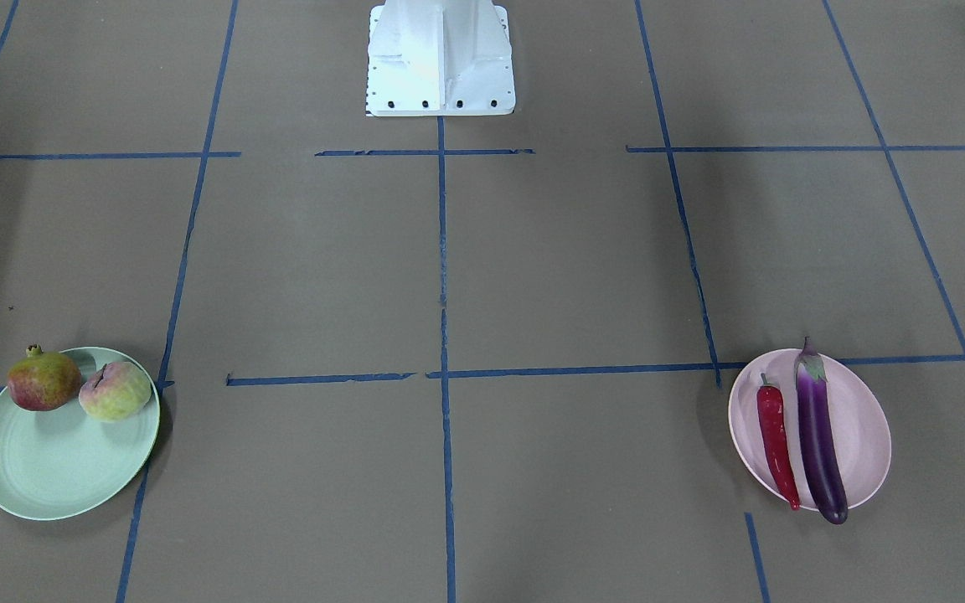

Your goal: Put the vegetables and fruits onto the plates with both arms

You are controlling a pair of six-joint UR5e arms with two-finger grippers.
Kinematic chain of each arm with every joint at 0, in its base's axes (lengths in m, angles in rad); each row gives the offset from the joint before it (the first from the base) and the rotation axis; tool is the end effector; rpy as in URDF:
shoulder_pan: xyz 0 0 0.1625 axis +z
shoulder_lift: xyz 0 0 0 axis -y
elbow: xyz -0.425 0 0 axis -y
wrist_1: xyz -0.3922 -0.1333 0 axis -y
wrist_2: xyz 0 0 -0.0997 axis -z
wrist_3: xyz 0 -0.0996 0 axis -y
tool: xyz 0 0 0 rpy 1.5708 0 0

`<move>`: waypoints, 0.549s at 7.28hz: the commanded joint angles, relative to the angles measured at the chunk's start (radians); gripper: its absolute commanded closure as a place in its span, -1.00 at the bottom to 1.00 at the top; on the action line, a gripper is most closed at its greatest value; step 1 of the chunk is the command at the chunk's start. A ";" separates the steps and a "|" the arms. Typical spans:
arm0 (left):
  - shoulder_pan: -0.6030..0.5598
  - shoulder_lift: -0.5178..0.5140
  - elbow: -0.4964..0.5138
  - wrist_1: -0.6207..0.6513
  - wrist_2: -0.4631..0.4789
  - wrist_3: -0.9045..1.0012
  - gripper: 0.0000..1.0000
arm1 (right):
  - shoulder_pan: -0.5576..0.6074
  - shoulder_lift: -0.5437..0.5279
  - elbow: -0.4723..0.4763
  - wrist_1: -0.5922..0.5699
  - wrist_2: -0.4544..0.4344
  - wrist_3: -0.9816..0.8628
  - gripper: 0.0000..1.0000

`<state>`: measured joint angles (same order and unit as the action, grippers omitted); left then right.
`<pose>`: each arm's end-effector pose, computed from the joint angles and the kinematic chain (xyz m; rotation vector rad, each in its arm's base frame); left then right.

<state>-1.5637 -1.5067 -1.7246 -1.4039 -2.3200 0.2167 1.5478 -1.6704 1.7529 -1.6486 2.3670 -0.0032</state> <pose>-0.0622 -0.4576 0.6319 0.0052 0.7535 0.1842 0.0518 -0.4499 0.6223 -0.0034 -0.7962 -0.0267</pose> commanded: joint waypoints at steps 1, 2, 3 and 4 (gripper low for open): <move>0.001 0.017 -0.007 0.000 -0.009 0.003 -1.00 | 0.000 -0.011 0.004 0.000 -0.005 0.000 -1.00; 0.001 0.017 -0.009 -0.003 -0.012 0.001 -1.00 | 0.000 -0.029 0.008 0.000 -0.002 -0.001 -1.00; 0.002 0.017 -0.009 -0.004 -0.012 0.001 -1.00 | 0.000 -0.040 0.002 -0.006 -0.008 -0.001 -1.00; 0.002 0.017 -0.006 -0.003 -0.010 0.001 -1.00 | -0.006 -0.057 -0.001 -0.008 -0.008 -0.003 -1.00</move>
<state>-1.5622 -1.4902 -1.7320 -1.4069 -2.3305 0.2180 1.5462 -1.7083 1.7557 -1.6534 2.3611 -0.0048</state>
